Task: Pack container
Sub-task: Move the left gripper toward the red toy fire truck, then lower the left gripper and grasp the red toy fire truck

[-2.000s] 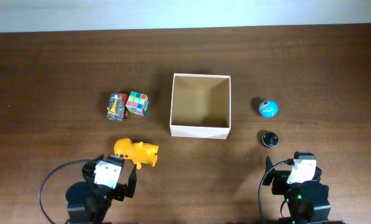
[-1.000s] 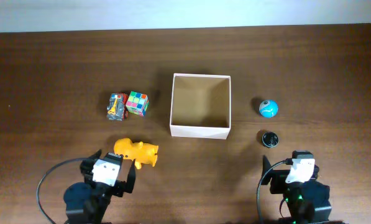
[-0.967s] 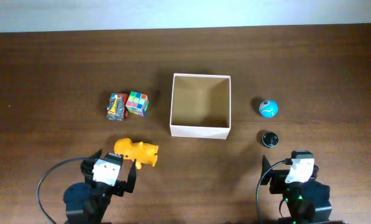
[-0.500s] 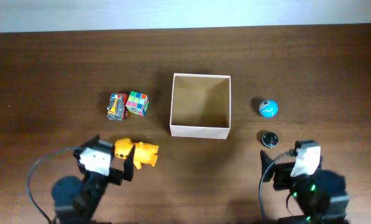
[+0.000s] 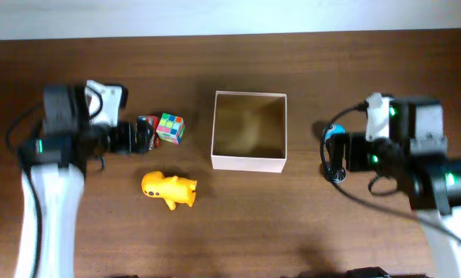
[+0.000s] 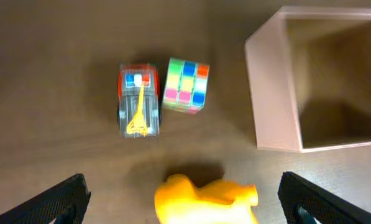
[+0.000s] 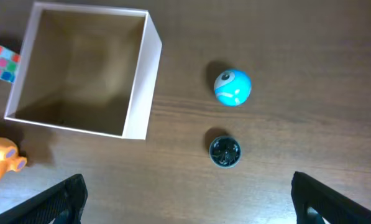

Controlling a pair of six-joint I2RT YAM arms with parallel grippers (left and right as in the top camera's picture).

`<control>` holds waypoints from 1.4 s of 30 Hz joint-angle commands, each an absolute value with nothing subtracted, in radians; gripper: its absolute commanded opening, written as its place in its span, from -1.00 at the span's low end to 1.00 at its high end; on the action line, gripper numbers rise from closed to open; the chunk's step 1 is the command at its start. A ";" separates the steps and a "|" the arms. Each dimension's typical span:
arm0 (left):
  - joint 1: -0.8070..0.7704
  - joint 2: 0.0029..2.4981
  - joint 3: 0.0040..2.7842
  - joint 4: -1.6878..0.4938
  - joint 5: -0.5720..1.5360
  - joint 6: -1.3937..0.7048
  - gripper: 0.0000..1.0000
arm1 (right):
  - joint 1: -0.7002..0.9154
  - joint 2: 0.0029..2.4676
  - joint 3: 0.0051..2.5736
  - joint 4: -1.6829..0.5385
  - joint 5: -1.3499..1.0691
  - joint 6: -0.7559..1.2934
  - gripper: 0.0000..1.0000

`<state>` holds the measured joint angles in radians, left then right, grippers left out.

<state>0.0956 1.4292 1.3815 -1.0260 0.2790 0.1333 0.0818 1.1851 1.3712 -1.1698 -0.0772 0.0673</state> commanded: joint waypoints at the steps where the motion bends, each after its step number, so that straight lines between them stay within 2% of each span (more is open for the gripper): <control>1: 0.102 1.597 1.496 -1.100 0.268 0.174 0.98 | 0.069 1.251 1.397 -1.183 -0.122 0.089 0.97; 5: 0.101 1.737 1.508 -1.112 0.273 0.199 0.98 | 0.008 1.314 1.397 -1.213 -0.147 0.271 0.97; 10: 0.099 1.824 1.508 -1.121 0.252 0.299 0.98 | -0.066 1.348 1.397 -1.254 -0.147 0.271 0.97; 16: 0.097 1.863 1.508 -1.096 0.133 0.302 0.99 | -0.139 1.354 1.397 -1.269 -0.147 0.268 0.97; 23: 0.078 1.872 1.507 -1.014 0.187 0.302 0.99 | -0.167 1.354 1.397 -1.269 -0.147 0.268 0.97; 24: 0.078 1.873 1.507 -0.995 0.186 0.302 0.96 | -0.167 1.354 1.397 -1.269 -0.147 0.268 0.97; 26: 0.078 1.876 1.507 -0.962 0.184 0.301 0.59 | -0.167 1.354 1.397 -1.269 -0.147 0.268 0.97; 27: 0.076 1.882 1.507 -0.950 0.177 0.301 0.54 | -0.167 1.354 1.397 -1.269 -0.147 0.268 0.97; 30: 0.054 1.908 1.507 -0.937 0.121 0.301 0.56 | -0.167 1.354 1.397 -1.268 -0.147 0.268 0.97; 35: -0.017 1.966 1.507 -0.936 0.012 0.301 0.73 | -0.167 1.355 1.397 -1.269 -0.146 0.268 0.97; 42: -0.056 2.049 1.507 -0.952 -0.035 0.295 0.74 | -0.167 1.355 1.397 -1.272 -0.142 0.267 0.97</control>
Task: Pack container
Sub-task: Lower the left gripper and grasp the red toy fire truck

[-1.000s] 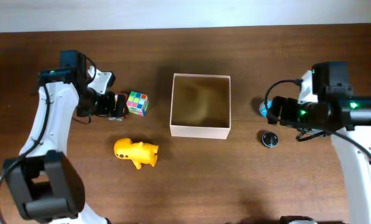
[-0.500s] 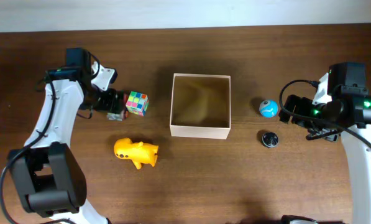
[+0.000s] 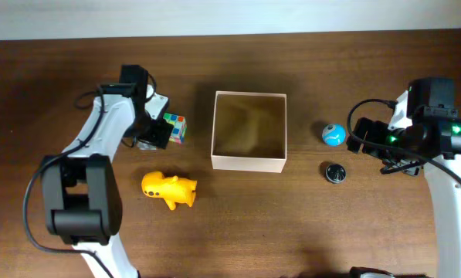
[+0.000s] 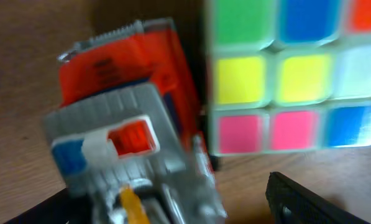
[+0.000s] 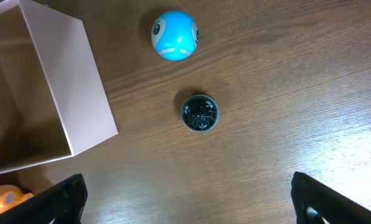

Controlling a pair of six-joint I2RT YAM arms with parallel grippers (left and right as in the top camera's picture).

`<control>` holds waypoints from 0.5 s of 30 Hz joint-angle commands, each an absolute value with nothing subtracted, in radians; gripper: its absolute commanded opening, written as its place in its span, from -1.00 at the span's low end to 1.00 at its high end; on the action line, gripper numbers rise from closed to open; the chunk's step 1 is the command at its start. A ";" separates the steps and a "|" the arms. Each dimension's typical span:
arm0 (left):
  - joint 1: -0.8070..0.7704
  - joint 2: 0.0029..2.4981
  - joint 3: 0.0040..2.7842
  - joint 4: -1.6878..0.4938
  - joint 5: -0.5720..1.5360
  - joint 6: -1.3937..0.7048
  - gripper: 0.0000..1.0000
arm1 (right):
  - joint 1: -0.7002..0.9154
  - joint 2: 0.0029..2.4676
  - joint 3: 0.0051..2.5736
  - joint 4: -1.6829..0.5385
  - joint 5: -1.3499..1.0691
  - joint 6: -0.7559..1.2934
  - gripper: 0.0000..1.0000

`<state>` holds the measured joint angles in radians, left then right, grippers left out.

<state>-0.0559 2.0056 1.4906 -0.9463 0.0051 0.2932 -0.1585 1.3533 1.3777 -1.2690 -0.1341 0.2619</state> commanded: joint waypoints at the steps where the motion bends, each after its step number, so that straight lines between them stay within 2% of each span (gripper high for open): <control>1: -0.056 2.056 1.507 -0.953 -0.036 0.279 0.74 | -0.167 1.355 1.397 -1.273 -0.138 0.267 0.97; 9: -0.043 2.090 1.506 -0.955 -0.030 0.204 0.73 | -0.167 1.355 1.397 -1.280 -0.120 0.267 0.97; 12: -0.043 2.098 1.506 -0.955 -0.030 0.153 0.66 | -0.167 1.355 1.397 -1.280 -0.120 0.267 0.97; 15: -0.043 2.098 1.506 -0.953 -0.030 0.120 0.47 | -0.167 1.355 1.397 -1.285 -0.120 0.267 0.97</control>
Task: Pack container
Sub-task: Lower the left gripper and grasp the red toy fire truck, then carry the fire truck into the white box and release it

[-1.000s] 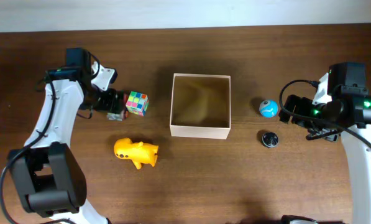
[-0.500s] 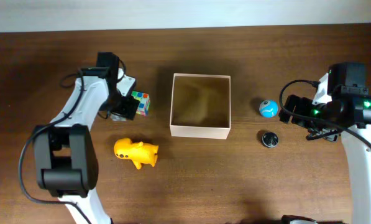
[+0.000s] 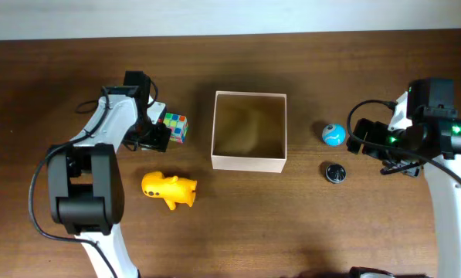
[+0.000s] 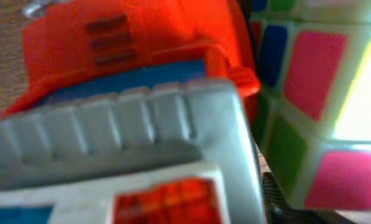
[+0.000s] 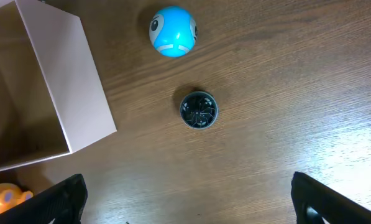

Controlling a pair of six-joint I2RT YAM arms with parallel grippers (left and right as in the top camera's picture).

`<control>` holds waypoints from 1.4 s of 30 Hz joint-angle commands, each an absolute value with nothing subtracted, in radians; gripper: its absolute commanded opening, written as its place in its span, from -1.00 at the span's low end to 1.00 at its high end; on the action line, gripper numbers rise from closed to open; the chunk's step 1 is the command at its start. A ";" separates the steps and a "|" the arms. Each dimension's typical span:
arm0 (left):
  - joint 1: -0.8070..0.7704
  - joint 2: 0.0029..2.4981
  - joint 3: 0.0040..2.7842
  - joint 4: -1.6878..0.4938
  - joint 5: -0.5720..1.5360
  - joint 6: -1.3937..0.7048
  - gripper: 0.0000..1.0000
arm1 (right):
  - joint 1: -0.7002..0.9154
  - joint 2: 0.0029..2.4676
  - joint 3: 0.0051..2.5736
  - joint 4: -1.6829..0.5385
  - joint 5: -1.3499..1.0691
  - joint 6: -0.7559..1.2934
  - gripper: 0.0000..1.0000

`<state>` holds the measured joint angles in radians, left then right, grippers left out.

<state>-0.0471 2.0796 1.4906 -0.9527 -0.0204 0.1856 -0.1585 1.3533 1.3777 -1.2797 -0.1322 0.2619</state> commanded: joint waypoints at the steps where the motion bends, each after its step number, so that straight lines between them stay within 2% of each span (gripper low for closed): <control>1: -0.043 2.098 1.506 -0.953 -0.029 0.115 0.39 | -0.167 1.355 1.397 -1.287 -0.120 0.267 0.97; 5: -0.043 2.098 1.506 -0.954 -0.015 0.112 0.11 | -0.167 1.355 1.397 -1.288 -0.120 0.267 0.97; 12: -0.043 2.094 1.580 -1.035 -0.015 0.105 0.05 | -0.167 1.355 1.397 -1.288 -0.120 0.267 0.97; 15: -0.043 2.092 1.690 -1.131 -0.015 0.105 0.04 | -0.167 1.355 1.397 -1.288 -0.120 0.267 0.97; 19: -0.056 2.091 1.956 -1.353 0.001 0.104 -0.11 | -0.167 1.355 1.397 -1.288 -0.120 0.267 0.97; 25: -0.159 2.091 2.209 -1.510 0.119 0.105 -0.23 | -0.167 1.355 1.397 -1.288 -0.120 0.267 0.97; 34: -0.404 2.128 2.242 -1.390 0.130 0.208 -0.22 | -0.167 1.355 1.397 -1.291 -0.120 0.267 0.97; 42: -0.485 2.226 2.239 -1.366 0.064 0.316 -0.25 | -0.167 1.355 1.397 -1.295 -0.120 0.266 0.97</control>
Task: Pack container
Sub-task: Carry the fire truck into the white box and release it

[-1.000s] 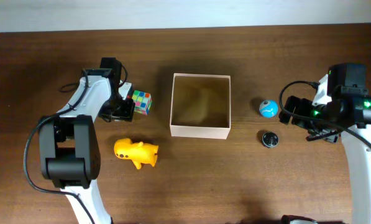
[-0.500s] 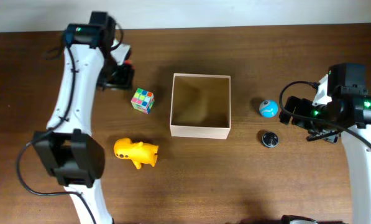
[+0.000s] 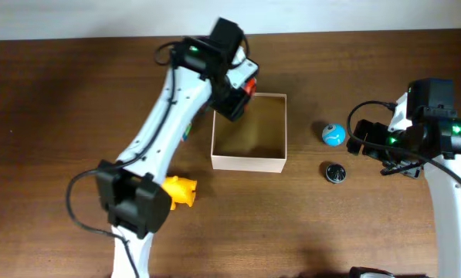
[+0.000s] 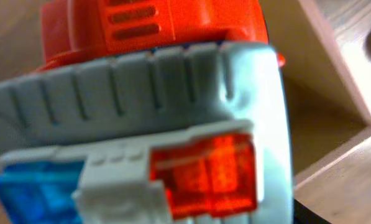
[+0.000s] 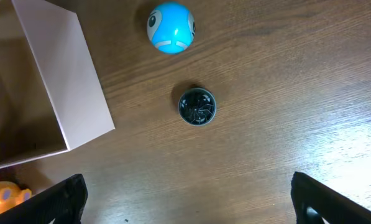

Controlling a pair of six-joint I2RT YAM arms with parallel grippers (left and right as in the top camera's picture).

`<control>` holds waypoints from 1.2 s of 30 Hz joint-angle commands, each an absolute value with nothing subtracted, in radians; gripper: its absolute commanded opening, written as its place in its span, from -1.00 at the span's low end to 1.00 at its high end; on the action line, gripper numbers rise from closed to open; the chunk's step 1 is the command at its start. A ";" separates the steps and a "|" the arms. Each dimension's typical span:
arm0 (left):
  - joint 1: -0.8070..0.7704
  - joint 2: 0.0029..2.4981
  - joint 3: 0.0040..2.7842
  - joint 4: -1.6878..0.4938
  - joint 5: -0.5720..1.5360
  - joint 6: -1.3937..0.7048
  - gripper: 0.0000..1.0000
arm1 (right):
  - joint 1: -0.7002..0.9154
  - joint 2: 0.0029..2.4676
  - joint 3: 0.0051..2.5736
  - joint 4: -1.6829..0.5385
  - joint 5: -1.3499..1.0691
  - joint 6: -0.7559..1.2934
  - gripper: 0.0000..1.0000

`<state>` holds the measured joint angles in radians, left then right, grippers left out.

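The open pink-white box (image 3: 249,164) stands mid-table with nothing showing inside. My left gripper (image 3: 234,86) is shut on the red-and-grey toy truck (image 3: 249,83), held over the box's far-left corner. The truck (image 4: 154,124) fills the left wrist view and hides the fingers, with the box's inside (image 4: 316,124) below it. Right of the box lie a blue ball (image 3: 333,134) and a black round disc (image 3: 336,172). My right gripper (image 5: 185,202) hangs open above the bare wood near them. A yellow duck (image 3: 182,193) lies left of the box.
The left arm stretches from the table's front edge diagonally to the box, covering part of the duck and nearly all of the colour cube. In the right wrist view the box wall (image 5: 61,74) is at the left, with the ball (image 5: 171,28) and the disc (image 5: 197,106) beside it.
My left gripper was down on the truck beside the colour cube, left of the box. It now holds the truck up over the box's far-left corner. The right arm has not moved.
At first both grippers were open and drawn back, with truck and cube side by side left of the box. Then the left gripper was low at the truck and the right arm stood over the ball and disc. Now the truck is held over the box.
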<state>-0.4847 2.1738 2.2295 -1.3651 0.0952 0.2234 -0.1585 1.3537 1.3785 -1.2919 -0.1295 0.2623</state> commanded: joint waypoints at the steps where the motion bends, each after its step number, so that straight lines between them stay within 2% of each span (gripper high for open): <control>1: -0.488 2.241 2.238 -1.370 0.064 0.347 -0.28 | -0.167 1.355 1.397 -1.295 -0.120 0.266 0.97; 4: -0.489 2.285 2.238 -1.380 0.067 0.334 -0.28 | -0.167 1.355 1.397 -1.295 -0.119 0.266 0.97; 7: -0.488 2.315 2.238 -1.384 0.067 0.157 -0.28 | -0.167 1.355 1.397 -1.295 -0.119 0.259 0.97; 12: -0.493 2.350 2.234 -1.383 0.067 -0.117 -0.44 | -0.167 1.355 1.397 -1.295 -0.119 0.259 0.97; 16: -0.503 2.353 2.212 -1.388 0.067 -0.278 -0.43 | -0.167 1.355 1.397 -1.295 -0.119 0.260 0.97; 21: -0.507 2.356 2.203 -1.379 0.057 -0.360 -0.28 | -0.167 1.355 1.397 -1.298 -0.119 0.260 0.97; 25: -0.507 2.356 2.203 -1.369 0.056 -0.373 -0.05 | -0.167 1.355 1.397 -1.305 -0.119 0.259 0.97; 26: -0.507 2.356 2.203 -1.369 0.056 -0.373 0.03 | -0.167 1.355 1.397 -1.306 -0.119 0.259 0.97; 28: -0.508 2.356 2.203 -1.372 0.056 -0.373 0.33 | -0.167 1.355 1.397 -1.306 -0.119 0.259 0.97; 30: -0.508 2.356 2.204 -1.381 0.056 -0.373 0.47 | -0.167 1.355 1.397 -1.306 -0.119 0.259 0.97; 36: -0.508 2.356 2.204 -1.411 0.056 -0.367 0.58 | -0.167 1.355 1.397 -1.306 -0.119 0.259 0.97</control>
<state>-0.5030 2.3482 2.2082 -1.3979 0.0700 -0.3603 -0.1585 1.3540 1.3785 -1.3052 -0.1295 0.2615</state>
